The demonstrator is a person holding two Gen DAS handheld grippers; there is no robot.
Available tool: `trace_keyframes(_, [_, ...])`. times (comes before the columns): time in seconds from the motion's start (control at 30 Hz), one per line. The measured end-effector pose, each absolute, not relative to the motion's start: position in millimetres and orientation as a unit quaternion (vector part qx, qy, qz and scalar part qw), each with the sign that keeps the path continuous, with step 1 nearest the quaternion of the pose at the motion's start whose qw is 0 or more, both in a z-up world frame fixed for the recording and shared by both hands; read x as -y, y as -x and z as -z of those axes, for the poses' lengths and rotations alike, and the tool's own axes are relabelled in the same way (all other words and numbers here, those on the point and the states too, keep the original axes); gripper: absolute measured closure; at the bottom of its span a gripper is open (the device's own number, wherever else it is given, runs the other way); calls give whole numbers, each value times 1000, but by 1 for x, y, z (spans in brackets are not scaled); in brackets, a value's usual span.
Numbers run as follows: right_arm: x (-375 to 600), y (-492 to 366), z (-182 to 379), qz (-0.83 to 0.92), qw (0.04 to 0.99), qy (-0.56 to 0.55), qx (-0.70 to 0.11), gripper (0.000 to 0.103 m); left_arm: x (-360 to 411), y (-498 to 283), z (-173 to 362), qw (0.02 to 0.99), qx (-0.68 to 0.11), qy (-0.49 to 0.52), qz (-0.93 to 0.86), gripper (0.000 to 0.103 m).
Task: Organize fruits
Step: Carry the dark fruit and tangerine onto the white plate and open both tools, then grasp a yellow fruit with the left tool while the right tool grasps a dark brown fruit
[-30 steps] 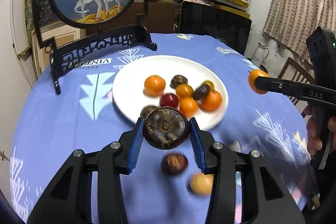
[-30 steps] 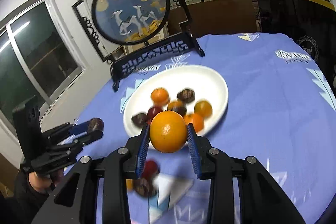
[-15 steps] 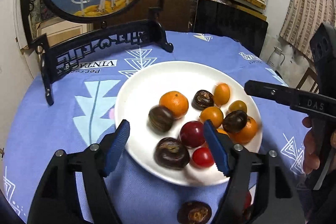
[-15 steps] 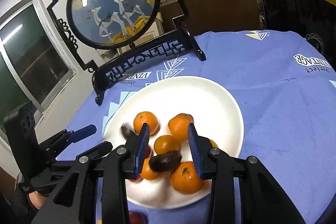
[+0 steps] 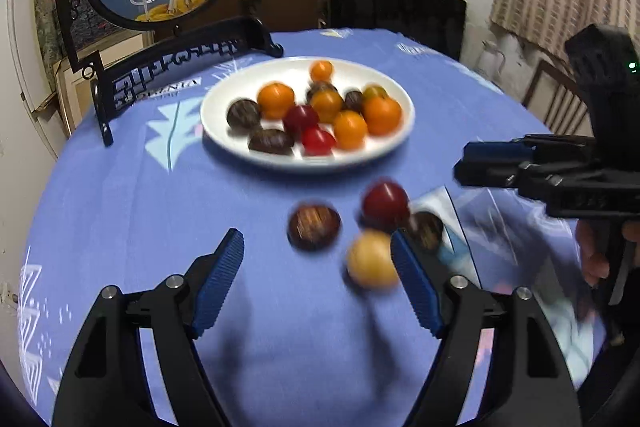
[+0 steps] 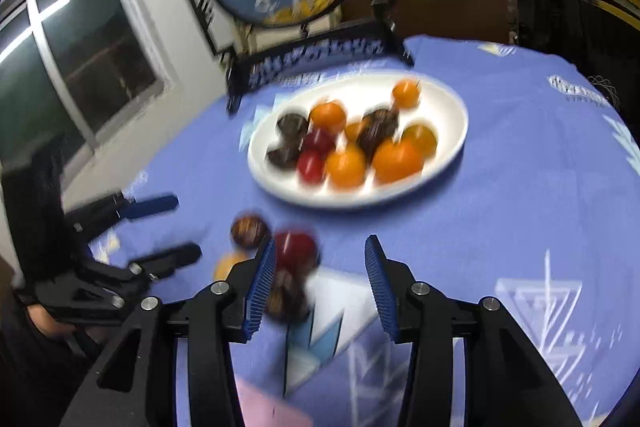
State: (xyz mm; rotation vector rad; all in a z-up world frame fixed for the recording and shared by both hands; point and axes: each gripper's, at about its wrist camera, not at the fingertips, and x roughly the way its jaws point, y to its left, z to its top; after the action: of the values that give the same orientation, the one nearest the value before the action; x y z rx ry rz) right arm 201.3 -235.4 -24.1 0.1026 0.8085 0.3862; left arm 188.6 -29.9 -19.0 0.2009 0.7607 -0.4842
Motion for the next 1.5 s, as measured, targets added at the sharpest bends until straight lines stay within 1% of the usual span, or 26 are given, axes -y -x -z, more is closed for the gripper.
trace_keyframes(0.13, [215, -190, 40, -187, 894, -17, -407, 57, 30, -165, 31, 887, -381, -119, 234, 29])
trace_keyframes(0.17, [210, -189, 42, -189, 893, -13, -409, 55, 30, -160, 34, 886, -382, -126, 231, 29])
trace_keyframes(0.27, [196, -195, 48, -177, 892, 11, -415, 51, 29, -152, 36, 884, -386, -121, 234, 29])
trace_keyframes(0.4, [185, -204, 56, -170, 891, 18, -421, 51, 27, -146, 35, 885, -385, -116, 235, 29])
trace_keyframes(0.43, [185, -205, 57, -170, 891, 18, -421, 57, 26, -146, 35, 885, -385, -115, 235, 29])
trace_keyframes(0.47, [184, -206, 59, -175, 890, 17, -421, 65, 27, -146, 35, 885, -385, -115, 235, 29])
trace_keyframes(0.57, [181, -203, 59, -176, 892, 22, -417, 65, 27, -147, 35, 885, -386, -112, 234, 29])
trace_keyframes(0.83, [223, -177, 42, -179, 906, -43, -382, 65, 39, -163, 36, 885, -387, -109, 234, 29])
trace_keyframes(0.97, [253, -168, 44, -161, 908, -80, -378, 65, 58, -177, 41, 879, -396, -120, 238, 29])
trace_keyframes(1.2, [264, -165, 51, -162, 905, -94, -383, 65, 75, -200, 54, 868, -422, -132, 225, 29])
trace_keyframes(1.4, [263, -165, 52, -171, 902, -100, -385, 65, 75, -201, 57, 869, -422, -133, 221, 29])
trace_keyframes(1.43, [264, -165, 52, -171, 902, -101, -384, 65, 74, -201, 56, 870, -421, -133, 220, 30])
trace_keyframes(1.5, [263, -165, 52, -171, 902, -102, -383, 65, 75, -201, 56, 870, -421, -134, 221, 37])
